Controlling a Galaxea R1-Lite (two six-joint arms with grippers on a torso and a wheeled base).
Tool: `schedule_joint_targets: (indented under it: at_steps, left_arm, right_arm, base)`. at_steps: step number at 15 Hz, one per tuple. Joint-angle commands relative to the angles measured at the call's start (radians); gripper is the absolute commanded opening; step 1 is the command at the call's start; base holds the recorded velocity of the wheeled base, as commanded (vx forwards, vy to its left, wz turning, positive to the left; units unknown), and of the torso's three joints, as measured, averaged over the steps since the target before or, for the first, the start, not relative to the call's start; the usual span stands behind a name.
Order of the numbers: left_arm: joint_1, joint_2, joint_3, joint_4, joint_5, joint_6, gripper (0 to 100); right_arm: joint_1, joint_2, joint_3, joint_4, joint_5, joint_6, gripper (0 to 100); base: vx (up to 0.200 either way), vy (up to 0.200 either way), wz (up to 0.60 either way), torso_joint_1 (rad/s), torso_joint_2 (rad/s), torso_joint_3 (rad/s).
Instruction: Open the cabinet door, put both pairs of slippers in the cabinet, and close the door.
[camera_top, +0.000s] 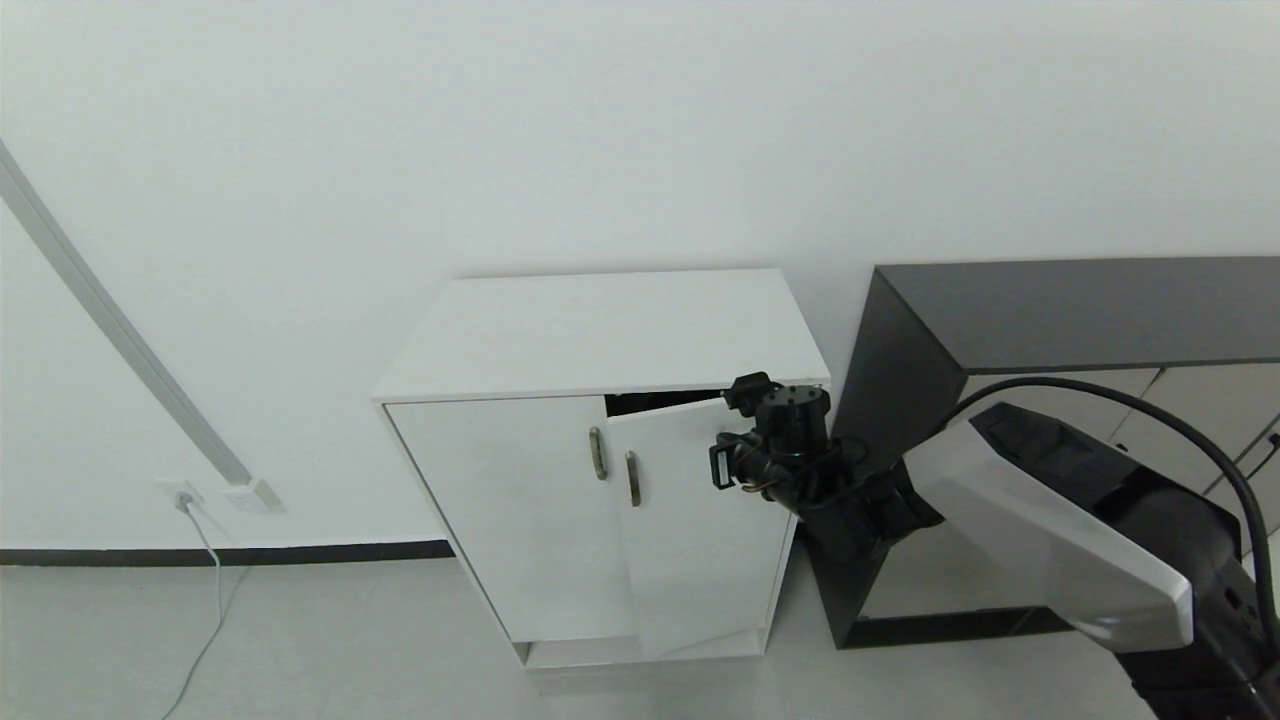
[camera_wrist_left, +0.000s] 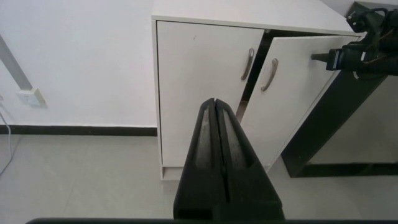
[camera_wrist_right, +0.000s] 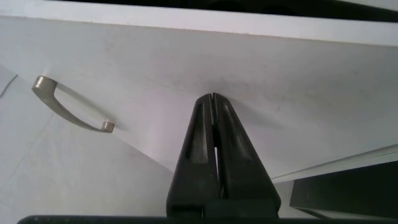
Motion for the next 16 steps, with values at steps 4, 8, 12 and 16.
schedule_joint_targets:
  at_steps: [4,8,12,16]
  left_arm:
    - [0.0,0.0,0.0,0.0,0.001,-0.001,0]
    - [0.0,0.0,0.0,0.0,0.001,0.0,0]
    - [0.0,0.002,0.0,0.0,0.001,0.0,0]
    - [0.0,0.0,0.0,0.0,0.001,-0.001,0]
  right_arm:
    - [-0.015,0.047,-0.057,0.021,0.0,-0.003,0]
    - [-0.022,0.061,-0.073,0.022,0.0,-0.005,0]
    - [-0.022,0.071,-0.119,0.054,-0.001,-0.006,0]
    - [-0.022,0.082,-0.145,0.068,-0.017,-0.008,0]
  base:
    - [0.0,0.0,0.0,0.0,0.0,0.0]
    - [0.0,0.0,0.0,0.0,0.0,0.0]
    - [0.0,0.0,0.0,0.0,0.0,0.0]
    - [0.0,0.0,0.0,0.0,0.0,0.0]
